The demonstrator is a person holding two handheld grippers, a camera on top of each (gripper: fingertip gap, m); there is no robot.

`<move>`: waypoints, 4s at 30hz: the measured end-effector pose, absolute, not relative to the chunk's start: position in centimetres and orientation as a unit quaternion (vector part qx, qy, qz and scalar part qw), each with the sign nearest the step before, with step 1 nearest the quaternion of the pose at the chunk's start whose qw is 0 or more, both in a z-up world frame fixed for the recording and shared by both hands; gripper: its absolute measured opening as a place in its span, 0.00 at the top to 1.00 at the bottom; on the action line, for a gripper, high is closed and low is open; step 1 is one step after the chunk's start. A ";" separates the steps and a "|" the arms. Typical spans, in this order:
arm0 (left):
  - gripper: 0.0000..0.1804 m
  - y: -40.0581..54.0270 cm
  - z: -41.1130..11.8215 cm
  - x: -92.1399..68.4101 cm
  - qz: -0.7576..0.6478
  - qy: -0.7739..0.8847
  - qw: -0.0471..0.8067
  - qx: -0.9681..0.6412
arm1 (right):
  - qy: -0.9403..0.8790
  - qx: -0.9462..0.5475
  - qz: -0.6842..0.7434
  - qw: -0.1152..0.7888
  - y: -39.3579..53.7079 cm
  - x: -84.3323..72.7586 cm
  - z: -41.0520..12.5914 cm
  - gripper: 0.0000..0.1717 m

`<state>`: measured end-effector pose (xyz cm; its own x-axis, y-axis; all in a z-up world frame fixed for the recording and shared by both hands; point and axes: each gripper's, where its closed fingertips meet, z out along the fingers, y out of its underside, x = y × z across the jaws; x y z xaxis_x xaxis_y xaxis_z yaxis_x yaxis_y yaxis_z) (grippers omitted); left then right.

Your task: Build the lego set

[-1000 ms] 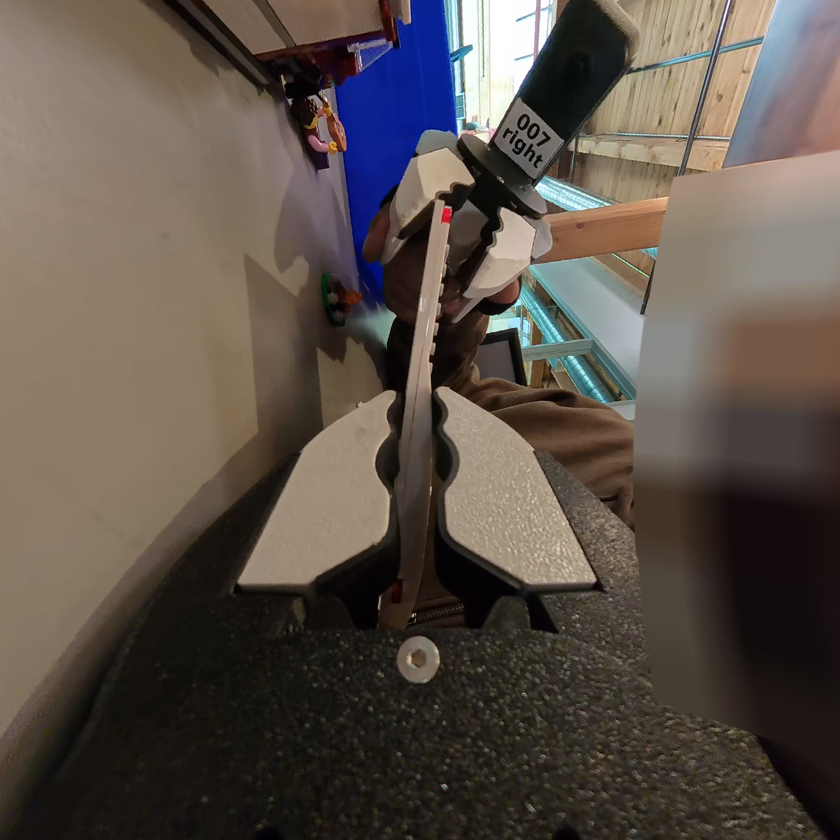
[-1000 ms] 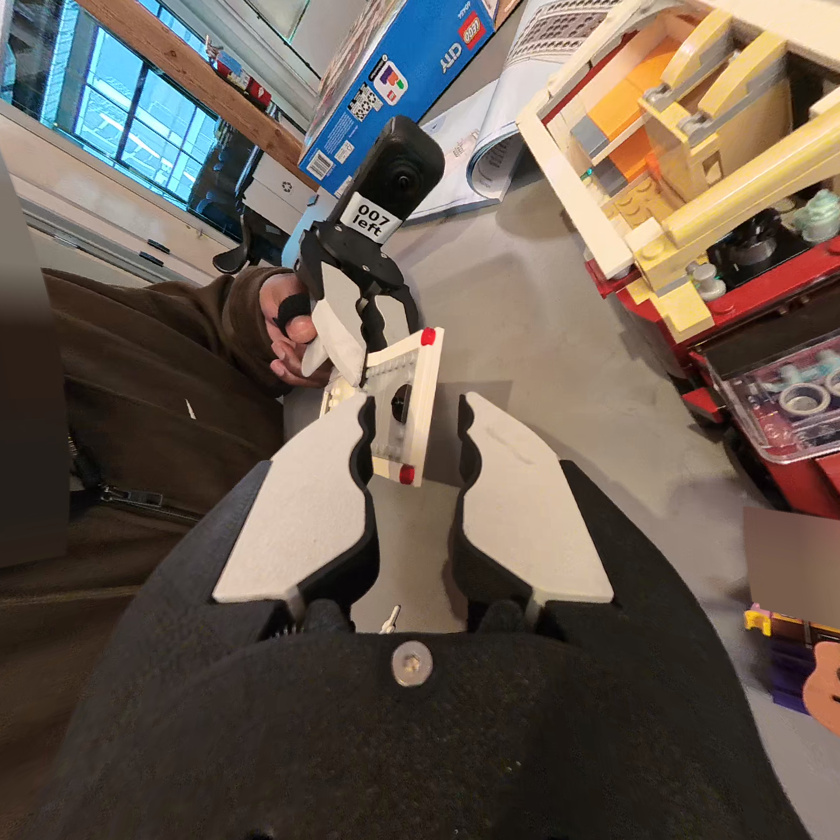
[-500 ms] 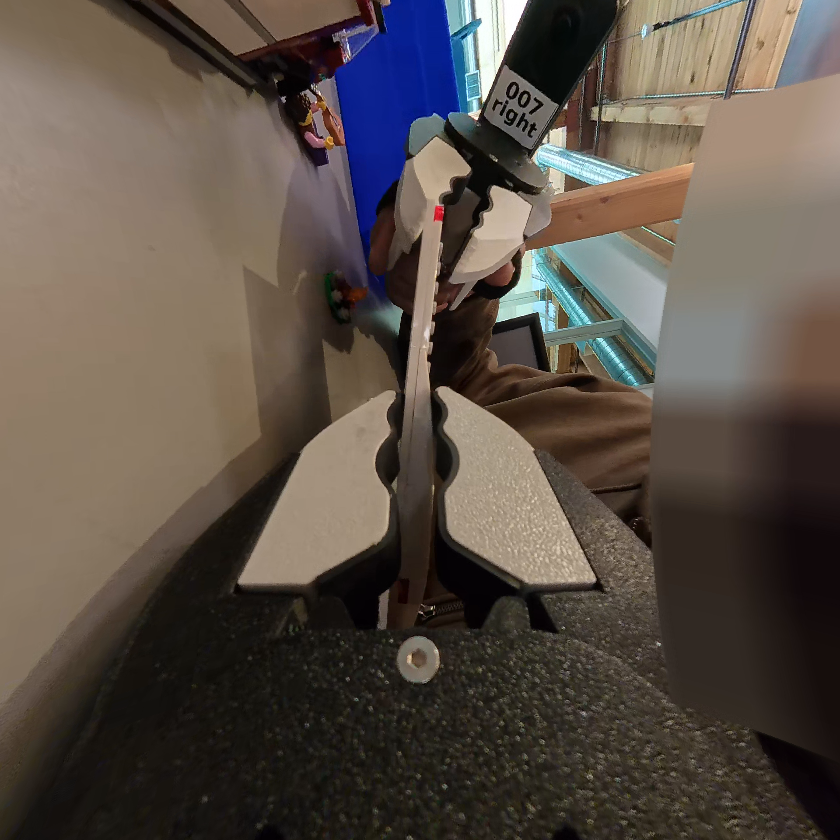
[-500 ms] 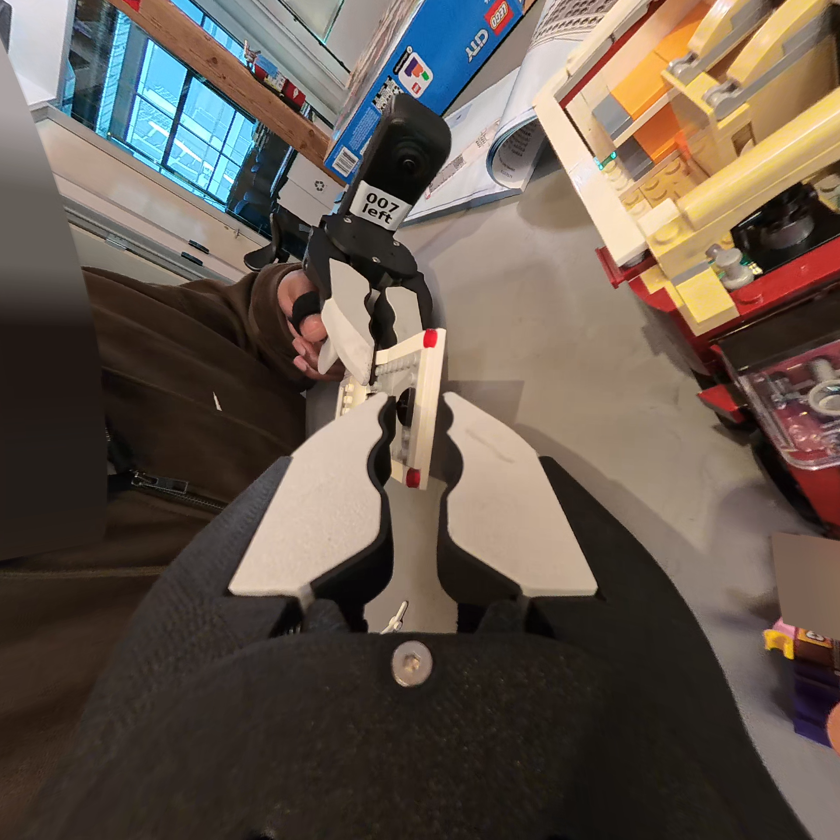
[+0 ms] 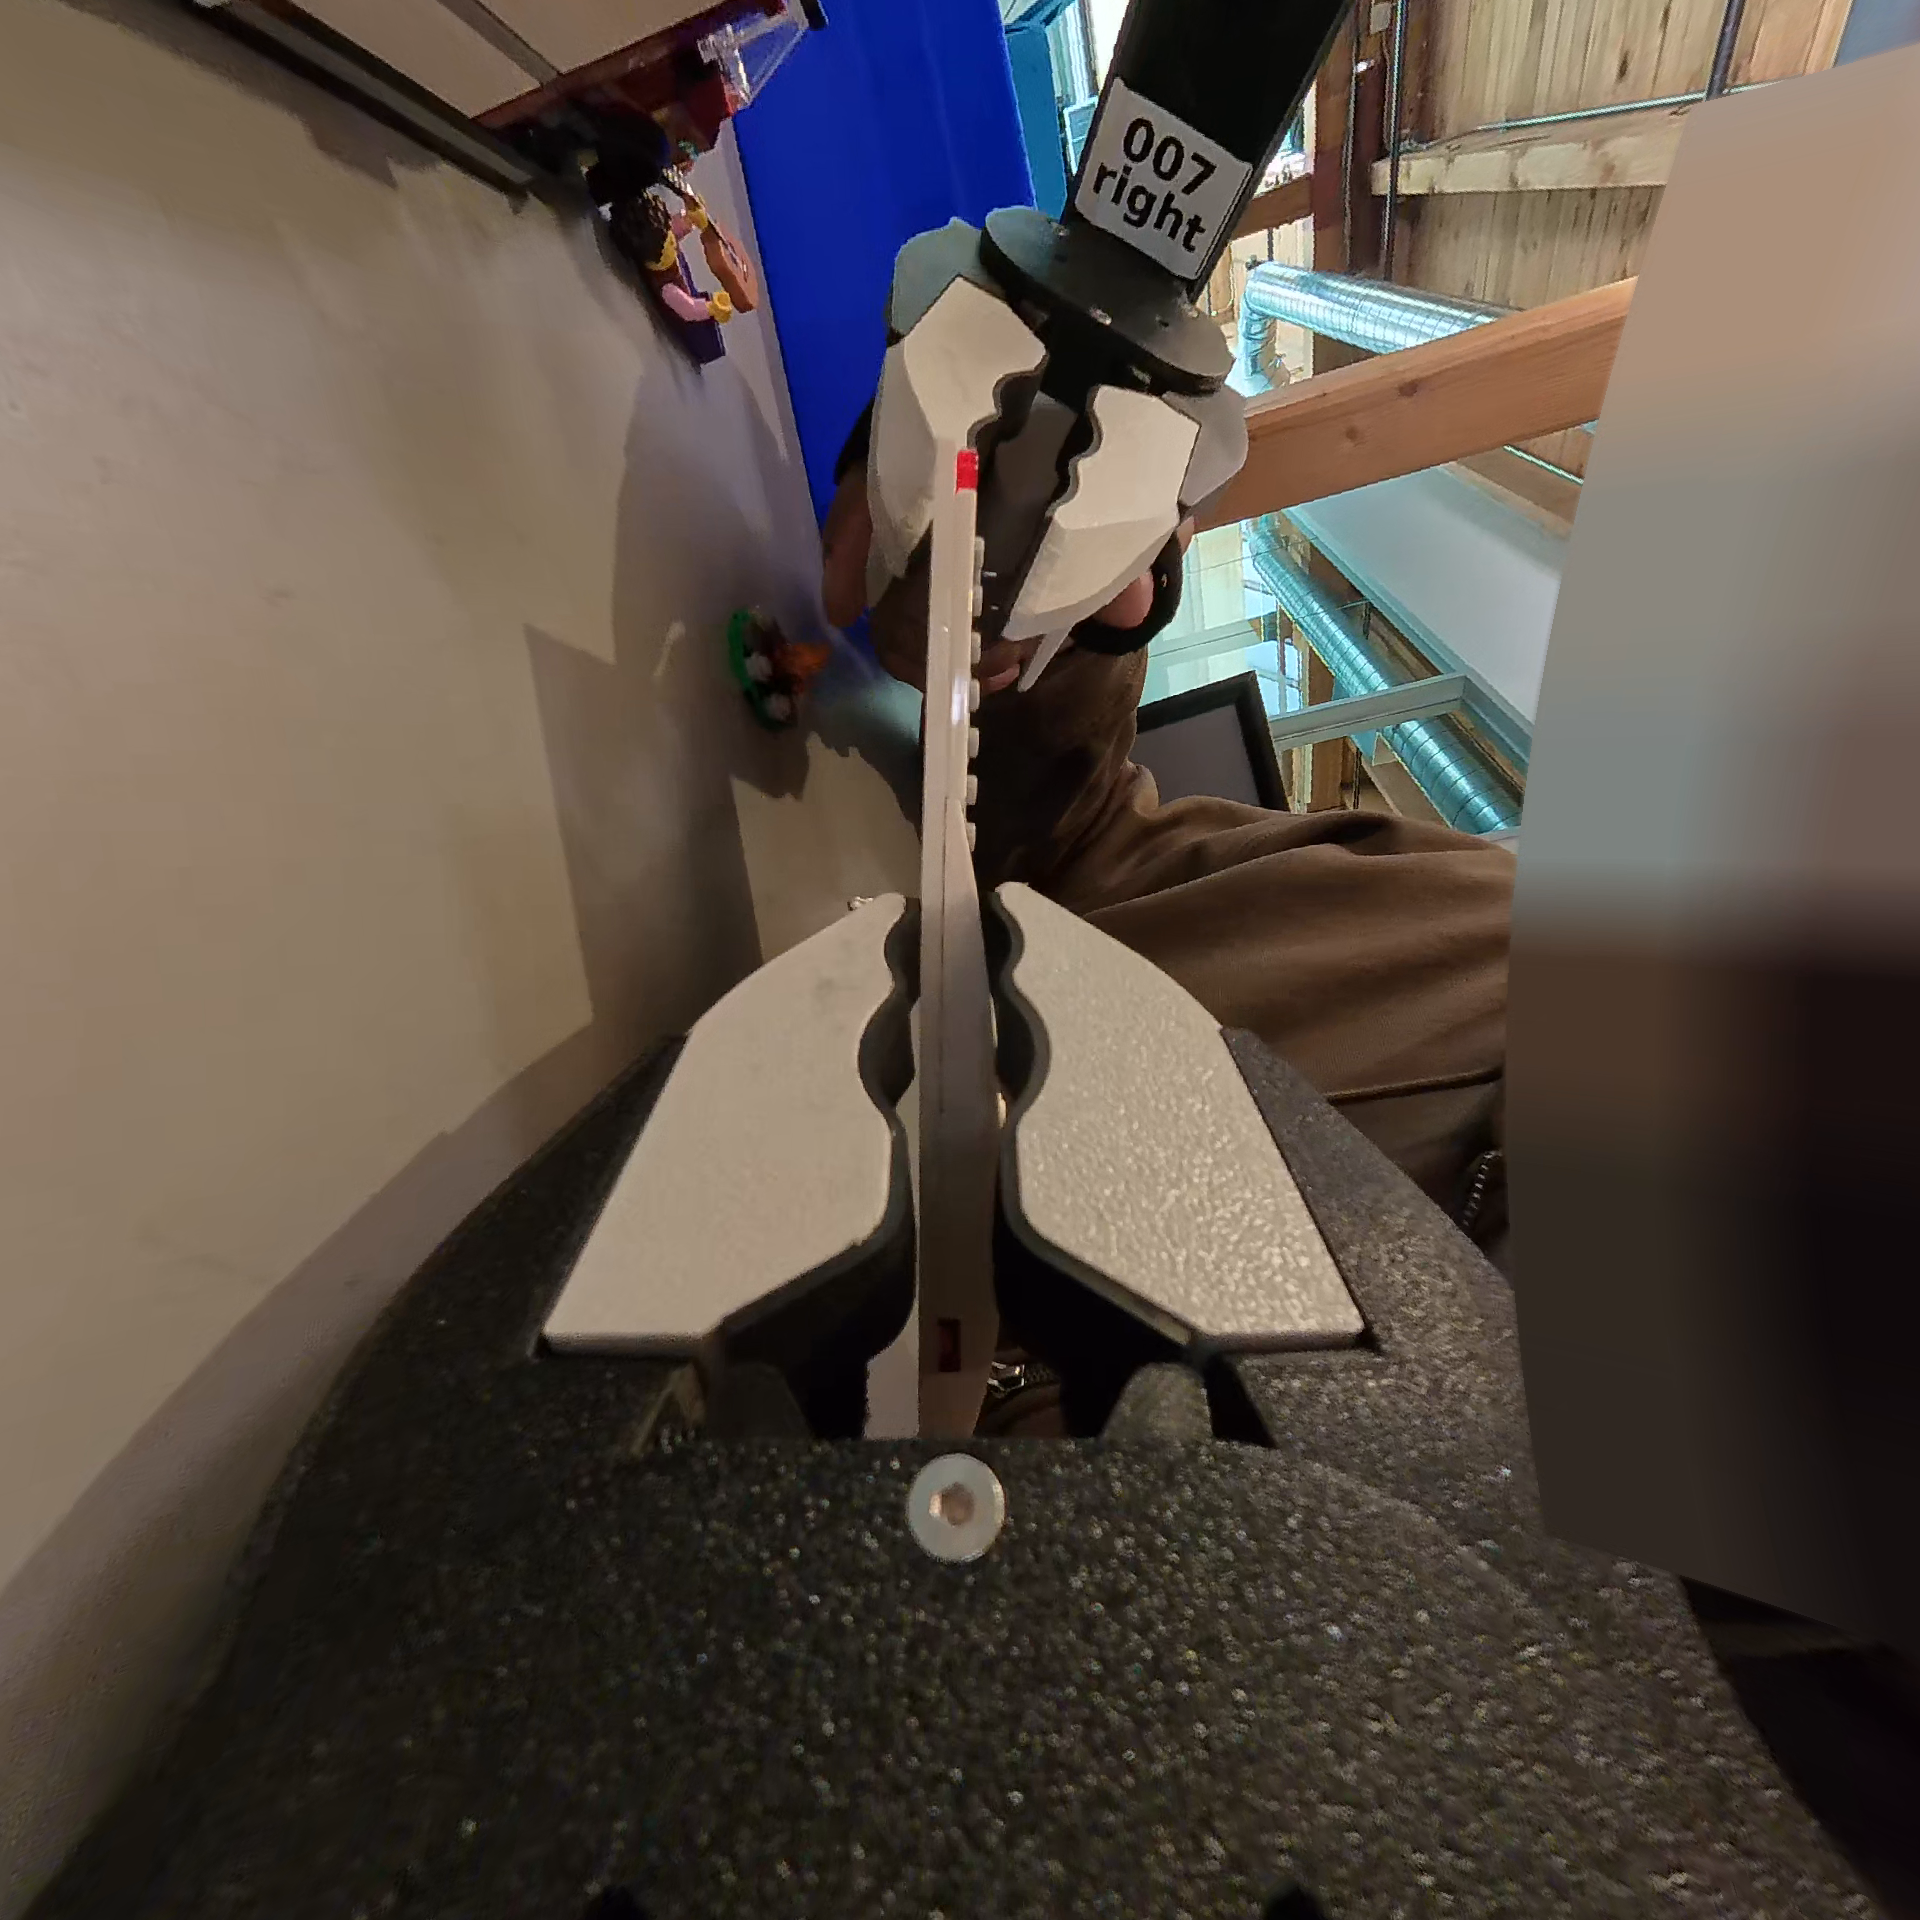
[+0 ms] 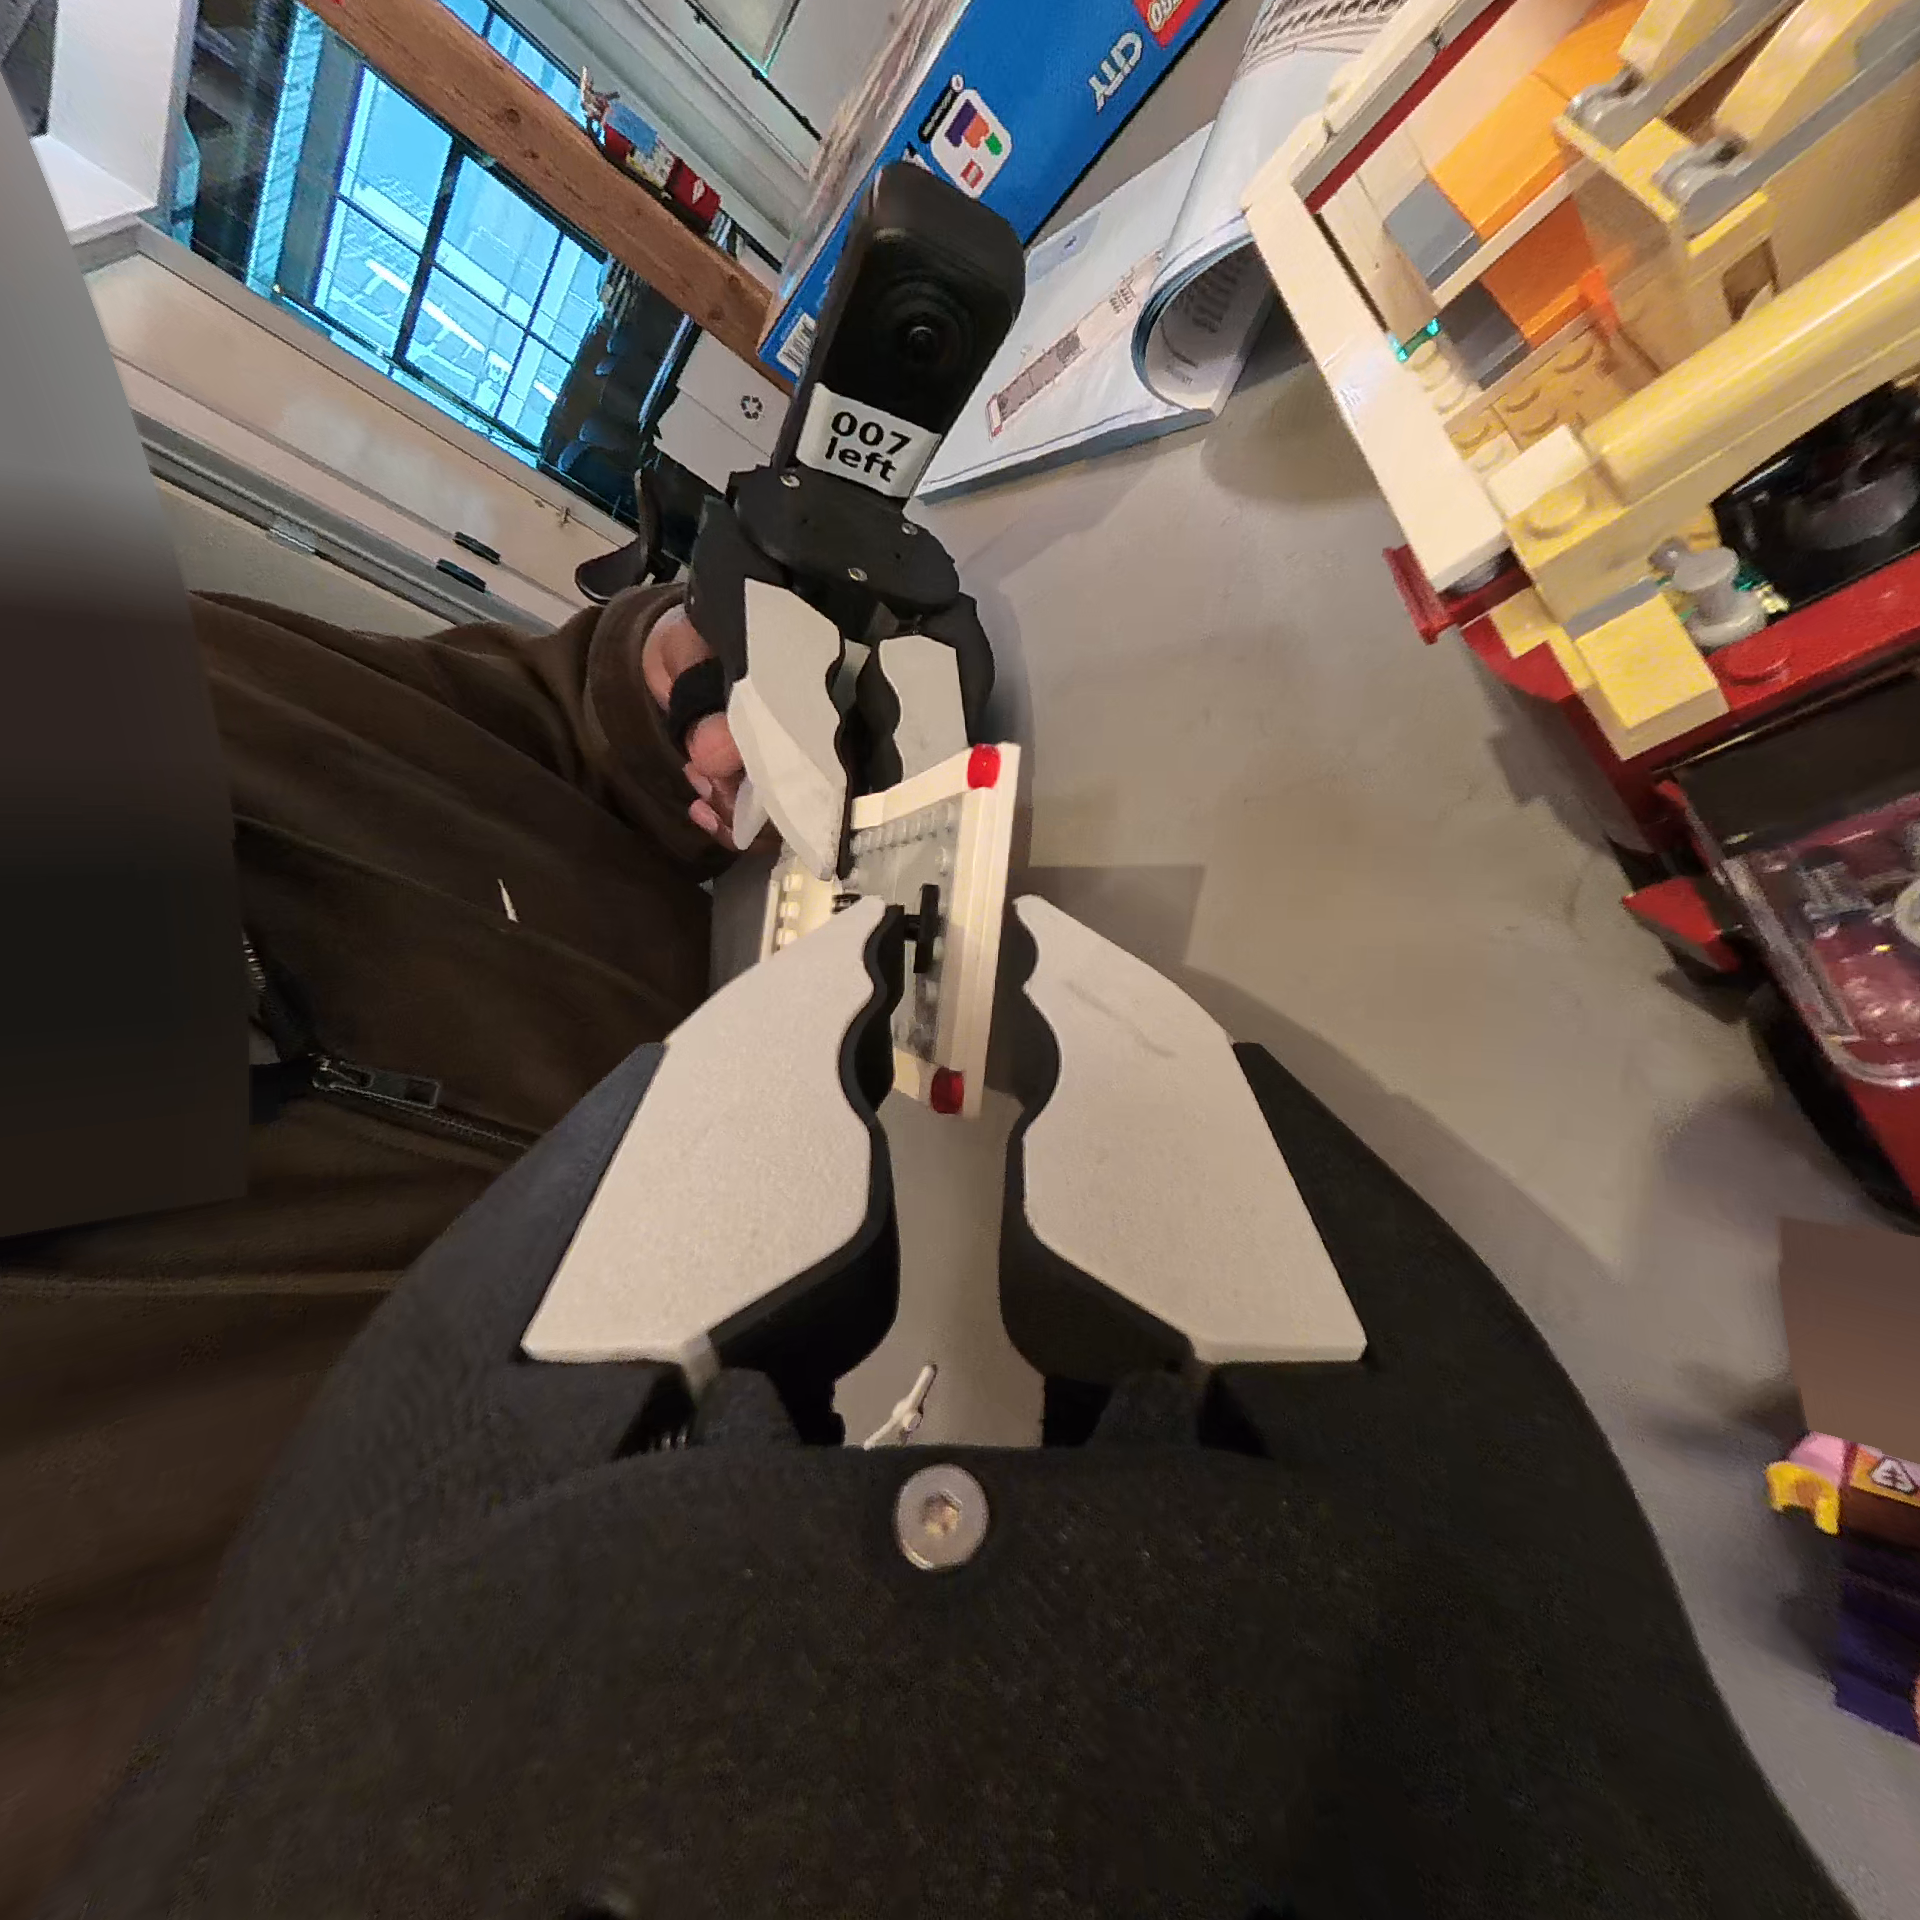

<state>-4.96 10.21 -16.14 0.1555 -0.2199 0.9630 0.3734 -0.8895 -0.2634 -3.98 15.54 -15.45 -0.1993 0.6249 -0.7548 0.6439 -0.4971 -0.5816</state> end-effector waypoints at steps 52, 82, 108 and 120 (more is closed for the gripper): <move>0.94 10.8 -15.3 -5.9 -0.616 -0.017 0.289 -0.732 | 0.512 0.597 -0.616 -0.042 15.3 -4.5 -13.8 0.88; 0.94 11.2 -13.6 -6.4 -0.581 0.053 0.374 -0.721 | 0.534 0.570 -0.615 -0.108 15.2 -4.3 -11.6 0.85; 0.94 11.1 -13.8 -5.9 -0.558 0.076 0.384 -0.732 | 0.532 0.569 -0.615 -0.125 15.3 -4.2 -11.1 0.85; 0.94 10.6 -13.9 -5.2 -0.562 0.085 0.375 -0.732 | 0.537 0.565 -0.618 -0.102 14.9 -4.0 -11.5 0.94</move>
